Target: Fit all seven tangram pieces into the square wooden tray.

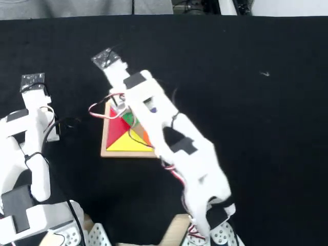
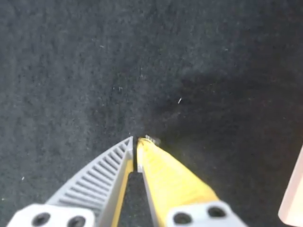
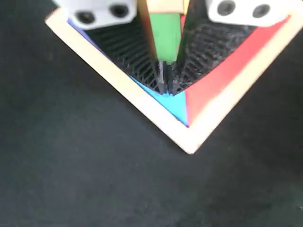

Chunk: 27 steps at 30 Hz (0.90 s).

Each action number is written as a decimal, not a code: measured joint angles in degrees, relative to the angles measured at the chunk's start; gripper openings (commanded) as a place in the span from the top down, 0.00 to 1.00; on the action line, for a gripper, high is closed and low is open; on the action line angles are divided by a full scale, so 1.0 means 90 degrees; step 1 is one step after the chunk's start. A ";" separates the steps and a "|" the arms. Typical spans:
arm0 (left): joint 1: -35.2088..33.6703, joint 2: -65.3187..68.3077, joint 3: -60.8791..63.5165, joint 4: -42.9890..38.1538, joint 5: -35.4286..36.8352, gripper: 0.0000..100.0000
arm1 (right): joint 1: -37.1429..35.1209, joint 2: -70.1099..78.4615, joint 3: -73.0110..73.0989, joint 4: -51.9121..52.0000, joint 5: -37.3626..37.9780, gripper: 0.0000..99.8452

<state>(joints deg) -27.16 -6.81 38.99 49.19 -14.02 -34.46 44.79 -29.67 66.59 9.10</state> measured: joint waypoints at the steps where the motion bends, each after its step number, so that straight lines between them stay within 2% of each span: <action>1: 0.0000 0.0000 0.0029 -0.0039 0.0000 0.97 | -0.0078 0.0225 -0.0293 0.0137 0.0000 0.99; 7: 0.0000 0.0000 0.0039 -0.0039 0.0000 0.97 | -0.0274 0.1094 -0.2129 0.1348 0.0000 0.99; 16: 0.0000 0.0000 0.0039 -0.0039 0.0000 0.97 | -0.0234 0.1192 -0.5392 0.3556 0.0010 0.99; 21: 0.0010 -0.0107 -0.0186 -0.0020 0.0000 0.97 | 0.0742 0.1172 -0.6193 0.3614 0.0010 0.99; 25: 0.0303 -0.0723 -0.0781 0.0518 0.0039 0.97 | 0.1797 0.1074 -0.6203 0.3614 0.0010 0.99; 27: 0.0615 -0.1192 -0.1133 0.0879 0.0342 0.97 | 0.2315 0.0889 -0.6203 0.3614 0.0010 0.99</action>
<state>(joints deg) -21.63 -17.54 28.79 57.10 -10.95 -13.63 52.79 -85.49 99.12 9.19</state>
